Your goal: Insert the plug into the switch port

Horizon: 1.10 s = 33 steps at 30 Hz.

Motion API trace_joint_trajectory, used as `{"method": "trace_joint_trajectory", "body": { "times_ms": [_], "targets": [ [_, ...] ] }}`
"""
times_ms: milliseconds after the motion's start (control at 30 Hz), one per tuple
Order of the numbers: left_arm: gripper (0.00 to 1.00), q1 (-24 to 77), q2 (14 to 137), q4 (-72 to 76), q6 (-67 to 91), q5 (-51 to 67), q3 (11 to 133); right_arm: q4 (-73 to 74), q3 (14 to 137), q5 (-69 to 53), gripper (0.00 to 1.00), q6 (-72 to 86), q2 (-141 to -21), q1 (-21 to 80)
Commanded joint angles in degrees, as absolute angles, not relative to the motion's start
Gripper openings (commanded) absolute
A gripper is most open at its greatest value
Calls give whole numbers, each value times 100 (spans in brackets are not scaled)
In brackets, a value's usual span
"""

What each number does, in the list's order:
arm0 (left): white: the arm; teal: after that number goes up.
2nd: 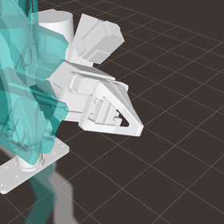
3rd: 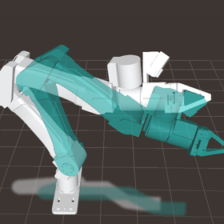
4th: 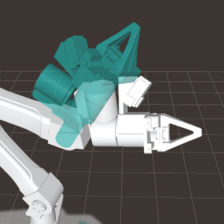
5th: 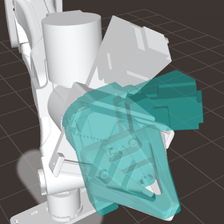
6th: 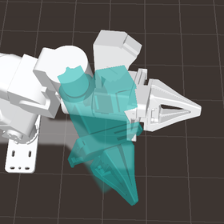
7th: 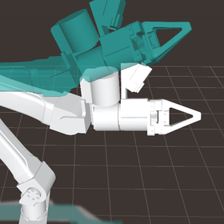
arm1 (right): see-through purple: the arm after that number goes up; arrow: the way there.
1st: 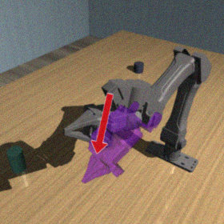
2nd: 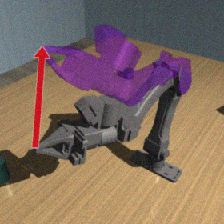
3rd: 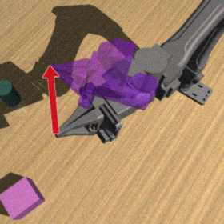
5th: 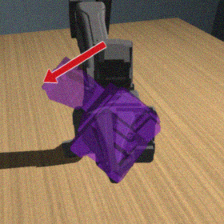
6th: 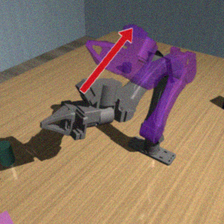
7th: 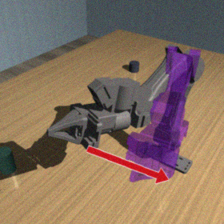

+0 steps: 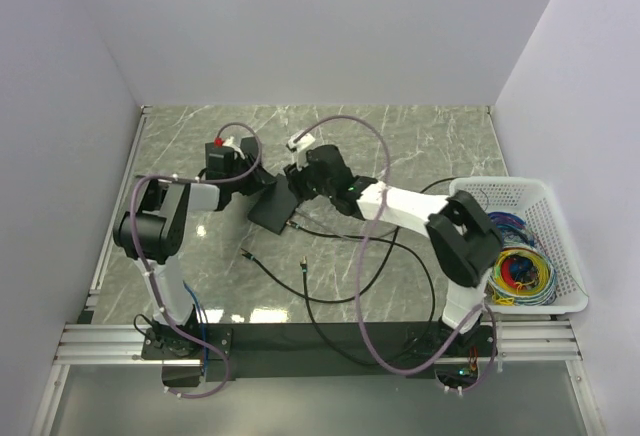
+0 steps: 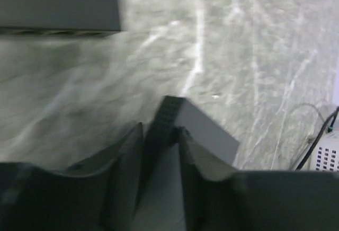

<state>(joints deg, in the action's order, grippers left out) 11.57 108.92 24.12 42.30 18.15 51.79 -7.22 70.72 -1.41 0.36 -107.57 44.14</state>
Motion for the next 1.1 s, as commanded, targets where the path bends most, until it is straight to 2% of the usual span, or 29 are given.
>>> {"method": "trace_joint_trajectory", "body": {
  "times_ms": [0, 167, 367, 567, 733, 933, 1067],
  "targets": [
    [40, 784, 10627, 1214, 4201, 1951, 5439, -1328, 6804, 219, 55, 44, -9802, 4421],
    [58, 457, 9968, 941, 4341, 1732, 5669, -1065, 6382, 622, 57, 202, -8993, 4421],
    [59, 281, 8282, 827, 5078, 1897, 5476, -801, 5565, 975, 61, 834, -7876, 4421],
    [60, 351, 6435, 19, 5694, 1514, 6160, -141, 5108, 632, 62, 1476, -7488, 4806],
    [61, 396, 5566, -1230, 6177, 765, 7171, -271, 4869, 887, 62, 1582, -7979, 6114],
    [69, 474, 5273, -2212, 6557, 396, 8163, -282, 5553, 993, 61, 1415, -9341, 6767],
    [70, 501, 5352, -2838, 6583, 220, 8736, -229, 6125, 914, 61, 1292, -10219, 6978]
  ]
}}
